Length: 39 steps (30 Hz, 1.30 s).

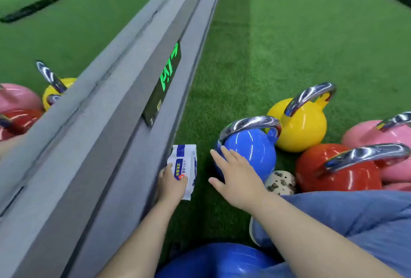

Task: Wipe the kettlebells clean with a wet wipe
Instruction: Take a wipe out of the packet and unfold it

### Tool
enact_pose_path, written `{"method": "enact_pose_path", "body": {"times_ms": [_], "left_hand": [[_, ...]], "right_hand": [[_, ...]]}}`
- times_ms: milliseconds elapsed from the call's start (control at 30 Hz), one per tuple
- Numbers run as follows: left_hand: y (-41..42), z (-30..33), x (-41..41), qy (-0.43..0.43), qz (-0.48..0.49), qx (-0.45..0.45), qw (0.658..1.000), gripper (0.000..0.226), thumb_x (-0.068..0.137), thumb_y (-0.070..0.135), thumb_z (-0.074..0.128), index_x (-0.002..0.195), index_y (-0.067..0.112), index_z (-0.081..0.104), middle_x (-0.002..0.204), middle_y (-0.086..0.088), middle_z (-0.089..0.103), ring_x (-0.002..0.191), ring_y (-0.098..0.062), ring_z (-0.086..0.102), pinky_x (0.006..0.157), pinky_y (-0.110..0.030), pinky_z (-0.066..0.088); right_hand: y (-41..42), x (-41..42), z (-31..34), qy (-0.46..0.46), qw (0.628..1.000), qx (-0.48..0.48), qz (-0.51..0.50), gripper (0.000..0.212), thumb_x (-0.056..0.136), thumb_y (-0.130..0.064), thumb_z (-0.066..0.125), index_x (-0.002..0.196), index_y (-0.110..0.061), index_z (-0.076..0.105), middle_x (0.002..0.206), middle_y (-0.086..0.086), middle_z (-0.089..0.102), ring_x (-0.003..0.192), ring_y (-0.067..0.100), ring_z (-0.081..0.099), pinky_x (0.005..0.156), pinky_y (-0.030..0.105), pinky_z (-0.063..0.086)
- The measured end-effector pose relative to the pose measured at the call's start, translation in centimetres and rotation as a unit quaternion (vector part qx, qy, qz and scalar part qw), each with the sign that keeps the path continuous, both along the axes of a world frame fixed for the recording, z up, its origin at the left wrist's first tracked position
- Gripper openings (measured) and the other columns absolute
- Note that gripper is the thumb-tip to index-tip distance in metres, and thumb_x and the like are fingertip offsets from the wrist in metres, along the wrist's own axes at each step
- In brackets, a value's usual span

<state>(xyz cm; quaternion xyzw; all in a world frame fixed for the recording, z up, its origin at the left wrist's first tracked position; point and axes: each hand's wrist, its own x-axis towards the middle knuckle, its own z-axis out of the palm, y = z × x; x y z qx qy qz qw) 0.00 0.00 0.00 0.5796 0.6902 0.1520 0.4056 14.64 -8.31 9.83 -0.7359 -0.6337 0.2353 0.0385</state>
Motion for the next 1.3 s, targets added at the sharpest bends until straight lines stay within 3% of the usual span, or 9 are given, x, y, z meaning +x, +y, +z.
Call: {"method": "enact_pose_path", "body": {"times_ms": [133, 233, 367, 533, 767, 933, 1067, 1200, 1300], "left_hand": [[-0.4, -3.1, -1.0, -0.043, 0.197, -0.143, 0.969, 0.028, 0.083, 0.011, 0.064, 0.108, 0.004, 0.054, 0.108, -0.014, 0.062, 0.08, -0.025, 0.054, 0.071, -0.032, 0.047], [-0.6, -4.4, -1.4, -0.141, 0.326, -0.25, 0.901, 0.028, 0.089, 0.012, 0.059, 0.112, -0.003, 0.052, 0.111, -0.013, 0.057, 0.091, -0.029, 0.053, 0.086, -0.038, 0.044], [-0.4, -4.6, -0.9, -0.258, 0.404, -0.306, 0.823, 0.049, 0.093, 0.011, 0.054, 0.137, 0.003, 0.036, 0.143, -0.015, 0.038, 0.132, -0.032, 0.036, 0.109, -0.044, 0.033], [0.9, -5.3, -0.2, -0.366, 0.432, -0.316, 0.761, 0.045, 0.09, 0.019, 0.06, 0.129, 0.004, 0.045, 0.117, -0.013, 0.054, 0.119, -0.024, 0.052, 0.097, -0.036, 0.044], [3.1, -4.9, 1.0, -0.34, 0.439, -0.298, 0.777, 0.04, 0.094, 0.02, 0.054, 0.13, 0.006, 0.047, 0.14, -0.005, 0.047, 0.128, -0.015, 0.044, 0.104, -0.029, 0.036], [3.7, -4.0, 1.7, -0.378, 0.393, -0.251, 0.8, 0.036, 0.095, 0.004, 0.046, 0.131, 0.003, 0.042, 0.141, -0.018, 0.041, 0.131, -0.03, 0.04, 0.108, -0.042, 0.035], [2.9, -1.4, 2.4, -0.487, 0.345, -0.203, 0.776, 0.016, 0.096, -0.003, 0.036, 0.094, 0.003, 0.051, 0.108, -0.017, 0.058, 0.118, -0.035, 0.05, 0.102, -0.045, 0.04], [0.5, 2.7, 2.3, -0.586, 0.29, -0.16, 0.739, 0.023, 0.093, -0.005, 0.035, 0.093, 0.006, 0.055, 0.087, -0.009, 0.071, 0.086, -0.026, 0.066, 0.081, -0.041, 0.054], [-1.2, 6.5, 2.4, -0.651, 0.194, -0.176, 0.712, 0.025, 0.071, 0.001, 0.068, 0.095, 0.005, 0.066, 0.089, -0.008, 0.073, 0.08, -0.02, 0.071, 0.07, -0.036, 0.059]], "right_hand": [[0.3, 1.1, -1.1, 0.058, 0.997, -0.03, -0.04, 0.067, 0.094, -0.042, 0.044, 0.15, -0.027, 0.009, 0.157, 0.001, 0.01, 0.144, 0.019, 0.011, 0.116, 0.032, 0.015], [0.4, 0.9, -1.7, 0.068, 0.996, -0.04, -0.04, 0.066, 0.095, -0.041, 0.043, 0.15, -0.027, 0.008, 0.157, 0.0, 0.011, 0.144, 0.018, 0.01, 0.115, 0.031, 0.014], [0.7, 1.0, -1.9, 0.071, 0.996, -0.038, -0.041, 0.065, 0.096, -0.04, 0.042, 0.15, -0.026, 0.009, 0.157, 0.0, 0.012, 0.143, 0.018, 0.011, 0.114, 0.031, 0.015], [1.0, 1.2, -2.0, 0.093, 0.993, -0.045, -0.052, 0.064, 0.096, -0.039, 0.043, 0.15, -0.024, 0.011, 0.156, 0.0, 0.013, 0.143, 0.019, 0.012, 0.114, 0.033, 0.018], [0.6, 1.8, -1.8, 0.109, 0.989, -0.052, -0.085, 0.062, 0.097, -0.039, 0.041, 0.149, -0.023, 0.011, 0.156, -0.002, 0.014, 0.142, 0.017, 0.012, 0.115, 0.033, 0.018], [0.9, 1.5, -1.3, 0.174, 0.976, -0.04, -0.126, 0.062, 0.096, -0.038, 0.042, 0.149, -0.022, 0.014, 0.155, -0.003, 0.017, 0.142, 0.016, 0.014, 0.115, 0.031, 0.018], [1.3, 1.3, -1.0, 0.299, 0.929, -0.04, -0.216, 0.063, 0.094, -0.038, 0.049, 0.148, -0.021, 0.021, 0.153, -0.005, 0.023, 0.141, 0.014, 0.022, 0.113, 0.027, 0.019], [1.3, 1.7, -1.0, 0.42, 0.848, -0.051, -0.319, 0.063, 0.09, -0.041, 0.054, 0.144, -0.023, 0.029, 0.148, -0.002, 0.035, 0.132, 0.015, 0.038, 0.108, 0.03, 0.031], [1.1, 2.2, -0.2, 0.527, 0.754, -0.084, -0.382, 0.06, 0.088, -0.051, 0.052, 0.139, -0.025, 0.035, 0.142, -0.002, 0.039, 0.126, 0.021, 0.044, 0.101, 0.038, 0.04]]}}
